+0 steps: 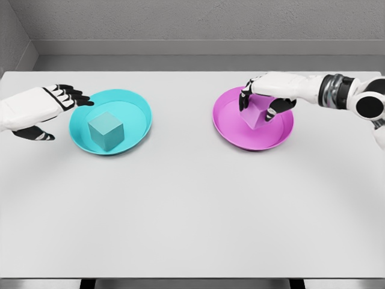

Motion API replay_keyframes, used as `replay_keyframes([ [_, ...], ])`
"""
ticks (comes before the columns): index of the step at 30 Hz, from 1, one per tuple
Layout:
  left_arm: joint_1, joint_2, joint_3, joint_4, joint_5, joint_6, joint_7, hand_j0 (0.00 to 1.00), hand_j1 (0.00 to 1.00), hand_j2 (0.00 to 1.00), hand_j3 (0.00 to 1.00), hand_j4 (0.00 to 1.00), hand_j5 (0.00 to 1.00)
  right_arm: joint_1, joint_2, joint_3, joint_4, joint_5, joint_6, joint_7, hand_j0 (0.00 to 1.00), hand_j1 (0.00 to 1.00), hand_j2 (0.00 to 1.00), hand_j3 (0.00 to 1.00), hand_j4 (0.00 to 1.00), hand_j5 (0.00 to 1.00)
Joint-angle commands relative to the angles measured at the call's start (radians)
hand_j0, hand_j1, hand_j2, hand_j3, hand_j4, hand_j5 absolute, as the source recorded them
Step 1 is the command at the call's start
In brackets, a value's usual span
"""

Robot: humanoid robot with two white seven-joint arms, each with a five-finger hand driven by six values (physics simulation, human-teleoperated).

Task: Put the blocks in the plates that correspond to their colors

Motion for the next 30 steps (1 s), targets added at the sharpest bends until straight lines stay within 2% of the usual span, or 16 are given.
replay_keyframes([
  [1,0.000,0.002,0.002,-0.005,0.006,0.002,0.000,1.00,1.00,1.00,1.00,1.00,1.00,-0.002,0.011,-0.002,0.026,-0.005,0.005,-0.001,0.62,0.62,0.62,0.62,0.62,0.62],
  [2,0.000,0.002,0.002,-0.005,0.006,0.002,0.000,1.00,1.00,1.00,1.00,1.00,1.00,-0.002,0.012,-0.002,0.023,-0.005,0.048,-0.001,1.00,1.00,1.00,1.00,1.00,1.00],
  [13,0.008,0.005,0.017,-0.005,0.006,0.002,-0.001,1.00,1.00,1.00,1.00,1.00,1.00,0.002,0.006,-0.009,-0.022,-0.008,0.062,-0.001,1.00,1.00,1.00,1.00,1.00,1.00],
  [15,0.008,0.007,0.017,-0.005,0.006,0.002,-0.001,1.00,1.00,1.00,1.00,1.00,1.00,0.006,-0.009,-0.012,-0.088,-0.009,0.062,-0.001,1.00,1.00,1.00,1.00,1.00,1.00],
  [17,0.008,0.007,0.018,-0.005,0.006,0.002,0.000,1.00,1.00,1.00,1.00,1.00,1.00,0.018,-0.074,-0.035,-0.157,-0.014,0.056,-0.001,1.00,1.00,1.00,1.00,1.00,1.00],
  [21,0.008,0.021,0.018,-0.005,0.007,0.002,0.000,1.00,1.00,1.00,1.00,1.00,1.00,0.218,-0.186,-0.232,-0.344,-0.015,0.014,-0.001,1.00,1.00,1.00,1.00,1.00,1.00],
  [27,0.014,0.030,0.018,-0.006,0.007,0.002,-0.001,1.00,1.00,1.00,1.00,1.00,1.00,0.387,-0.255,-0.433,-0.352,-0.051,-0.161,-0.001,1.00,1.00,1.00,1.00,1.00,1.00],
  [30,0.017,0.031,0.018,-0.006,0.006,0.002,-0.001,1.00,1.00,1.00,1.00,1.00,1.00,0.439,-0.264,-0.460,-0.342,-0.055,-0.176,-0.001,1.00,1.00,1.00,1.00,1.00,1.00],
])
